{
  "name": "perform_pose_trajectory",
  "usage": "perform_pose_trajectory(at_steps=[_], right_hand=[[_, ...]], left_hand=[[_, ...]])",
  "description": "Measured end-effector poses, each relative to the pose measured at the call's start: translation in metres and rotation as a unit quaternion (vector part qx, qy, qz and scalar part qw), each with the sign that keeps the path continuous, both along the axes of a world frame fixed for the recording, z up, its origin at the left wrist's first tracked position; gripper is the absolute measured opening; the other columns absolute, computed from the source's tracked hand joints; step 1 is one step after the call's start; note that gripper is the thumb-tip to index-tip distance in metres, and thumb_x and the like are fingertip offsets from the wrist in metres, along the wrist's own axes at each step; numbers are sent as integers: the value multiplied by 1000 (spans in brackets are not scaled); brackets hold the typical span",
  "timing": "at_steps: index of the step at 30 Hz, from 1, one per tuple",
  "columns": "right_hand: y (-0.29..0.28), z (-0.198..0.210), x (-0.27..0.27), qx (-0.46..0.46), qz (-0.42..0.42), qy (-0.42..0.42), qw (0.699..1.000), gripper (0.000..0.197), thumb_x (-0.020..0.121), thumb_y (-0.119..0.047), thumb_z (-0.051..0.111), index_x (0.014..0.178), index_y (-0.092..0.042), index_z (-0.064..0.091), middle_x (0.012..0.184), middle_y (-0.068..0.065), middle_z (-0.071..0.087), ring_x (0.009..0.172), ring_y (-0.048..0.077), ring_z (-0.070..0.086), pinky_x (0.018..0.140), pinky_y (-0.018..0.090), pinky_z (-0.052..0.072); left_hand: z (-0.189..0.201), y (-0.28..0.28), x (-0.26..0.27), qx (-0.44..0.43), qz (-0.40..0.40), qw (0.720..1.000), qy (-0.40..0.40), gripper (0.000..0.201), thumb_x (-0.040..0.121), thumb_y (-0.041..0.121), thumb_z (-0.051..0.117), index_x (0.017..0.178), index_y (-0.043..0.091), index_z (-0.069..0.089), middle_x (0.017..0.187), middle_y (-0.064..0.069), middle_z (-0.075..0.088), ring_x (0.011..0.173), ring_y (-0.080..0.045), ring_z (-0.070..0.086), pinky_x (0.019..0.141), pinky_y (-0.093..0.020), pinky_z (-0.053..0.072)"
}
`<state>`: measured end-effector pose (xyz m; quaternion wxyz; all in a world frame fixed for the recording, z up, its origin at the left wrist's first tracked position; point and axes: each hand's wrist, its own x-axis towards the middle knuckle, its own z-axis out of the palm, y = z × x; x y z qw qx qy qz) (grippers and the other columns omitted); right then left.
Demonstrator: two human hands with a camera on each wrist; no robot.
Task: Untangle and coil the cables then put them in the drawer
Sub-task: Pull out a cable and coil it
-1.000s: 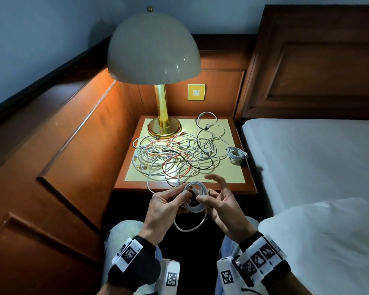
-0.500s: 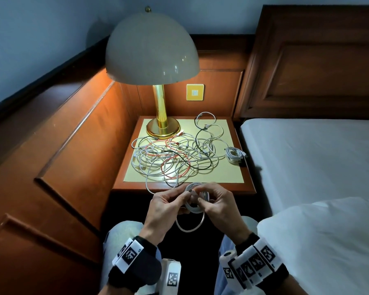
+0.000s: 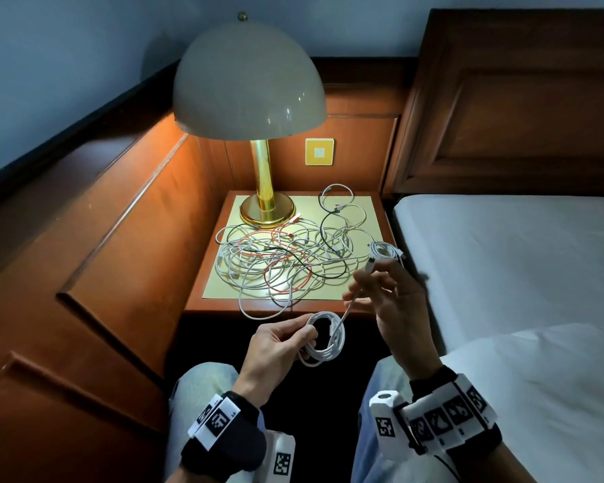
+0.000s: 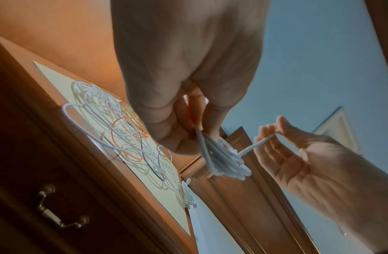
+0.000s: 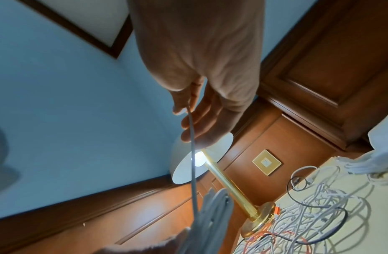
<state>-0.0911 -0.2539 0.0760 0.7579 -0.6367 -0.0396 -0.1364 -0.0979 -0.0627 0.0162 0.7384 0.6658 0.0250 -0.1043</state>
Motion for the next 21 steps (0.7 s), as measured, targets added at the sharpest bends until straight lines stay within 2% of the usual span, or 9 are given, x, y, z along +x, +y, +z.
perform_pose_trajectory(at_steps=[2, 3, 5, 7, 9, 12, 14, 18, 21], right_hand=[[-5, 3, -2, 28, -18, 4, 999, 10, 96, 2, 59, 99, 11, 54, 80, 34, 57, 71, 35, 65, 66, 43, 62], [-7, 2, -4, 36, -27, 7, 999, 14, 96, 0, 59, 100, 12, 53, 79, 35, 55, 69, 35, 64, 64, 41, 61], [-11, 2, -5, 45, -51, 12, 998, 19, 97, -5, 61, 100, 12, 53, 74, 28, 56, 63, 33, 63, 62, 39, 59], [-16, 1, -6, 55, -72, 18, 996, 19, 97, -6, 61, 99, 11, 53, 71, 21, 57, 58, 30, 62, 61, 39, 57], [-23, 2, -6, 79, -93, 28, 992, 17, 97, -5, 61, 99, 10, 53, 69, 17, 56, 55, 27, 58, 60, 39, 56], [-34, -1, -4, 124, -107, 49, 985, 7, 97, -3, 61, 97, 3, 57, 66, 13, 53, 55, 25, 52, 55, 35, 53], [-40, -7, -1, 140, -106, 64, 982, 3, 96, -4, 62, 94, -4, 59, 63, 10, 51, 52, 22, 49, 52, 33, 50], [-35, -22, 1, 93, -67, 102, 988, 6, 96, -11, 64, 100, -7, 63, 66, 8, 54, 55, 19, 45, 50, 28, 45], [-25, -26, 2, 36, -38, 110, 993, 12, 102, -14, 57, 109, -10, 66, 72, 10, 62, 57, 17, 50, 52, 28, 46]], left_hand=[[1, 2, 1, 3, 2, 1000, 1, 21, 89, 10, 74, 108, 14, 79, 97, -4, 78, 88, -13, 70, 90, -34, 55], [1, 4, 1, 6, 0, 1000, 1, 23, 89, 10, 74, 112, 11, 77, 98, -4, 78, 88, -12, 70, 90, -35, 55], [2, 5, 2, 13, -2, 1000, -3, 24, 90, 12, 74, 114, 10, 76, 105, -3, 78, 94, -13, 71, 93, -36, 54], [2, 8, 3, 26, -4, 1000, -13, 21, 91, 13, 74, 111, 17, 78, 110, 0, 77, 98, -13, 70, 97, -36, 53], [4, 9, 2, 21, -3, 1000, -10, 20, 91, 9, 71, 106, 20, 80, 106, -1, 78, 90, -11, 69, 93, -34, 56], [7, 11, -1, -13, -10, 1000, 10, 21, 92, 2, 67, 106, 13, 79, 98, -4, 77, 80, -10, 69, 81, -28, 61], [5, 12, -4, -12, -18, 1000, 14, 22, 92, 1, 67, 111, 8, 76, 98, -6, 77, 81, -11, 69, 83, -30, 61], [4, 16, -3, 8, -8, 1000, 13, 25, 91, 5, 70, 115, 6, 74, 106, -8, 77, 85, -13, 69, 92, -41, 57], [11, 15, -4, 3, -4, 1000, 5, 22, 91, 5, 70, 112, 11, 76, 108, -6, 77, 87, -12, 71, 91, -40, 58]])
